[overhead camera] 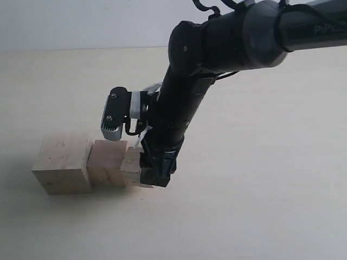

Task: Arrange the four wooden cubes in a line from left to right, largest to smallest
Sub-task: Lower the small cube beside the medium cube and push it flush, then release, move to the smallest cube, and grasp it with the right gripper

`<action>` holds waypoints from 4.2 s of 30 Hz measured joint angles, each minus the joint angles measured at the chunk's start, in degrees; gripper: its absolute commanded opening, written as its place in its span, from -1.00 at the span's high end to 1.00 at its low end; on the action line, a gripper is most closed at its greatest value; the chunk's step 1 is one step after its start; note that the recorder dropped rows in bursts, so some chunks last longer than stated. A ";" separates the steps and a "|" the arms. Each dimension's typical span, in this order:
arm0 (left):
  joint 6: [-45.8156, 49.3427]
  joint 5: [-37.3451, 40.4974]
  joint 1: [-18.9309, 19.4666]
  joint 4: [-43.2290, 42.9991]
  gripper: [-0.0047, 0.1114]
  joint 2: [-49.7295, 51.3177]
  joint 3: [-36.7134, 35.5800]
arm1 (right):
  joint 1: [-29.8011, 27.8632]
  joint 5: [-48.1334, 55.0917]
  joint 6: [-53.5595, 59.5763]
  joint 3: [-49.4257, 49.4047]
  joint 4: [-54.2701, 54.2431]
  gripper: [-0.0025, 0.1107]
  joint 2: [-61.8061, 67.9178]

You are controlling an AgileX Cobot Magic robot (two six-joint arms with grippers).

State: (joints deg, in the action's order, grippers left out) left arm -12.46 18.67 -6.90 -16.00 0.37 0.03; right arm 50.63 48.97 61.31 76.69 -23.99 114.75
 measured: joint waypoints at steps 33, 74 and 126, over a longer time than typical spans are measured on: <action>0.00 0.00 0.00 0.00 0.92 0.00 0.00 | 0.00 -3.28 12.98 7.19 5.57 0.73 7.31; 0.00 0.00 0.00 0.00 0.92 0.00 0.00 | 0.00 -8.72 5.05 7.56 1.19 0.96 7.70; 0.00 0.00 0.00 0.00 0.92 0.00 0.00 | -6.05 -5.98 -45.88 7.56 17.21 -0.57 2.53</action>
State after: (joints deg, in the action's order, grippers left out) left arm -12.46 18.67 -6.90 -16.00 0.37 0.03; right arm 44.58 42.99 15.42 84.24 -6.77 117.29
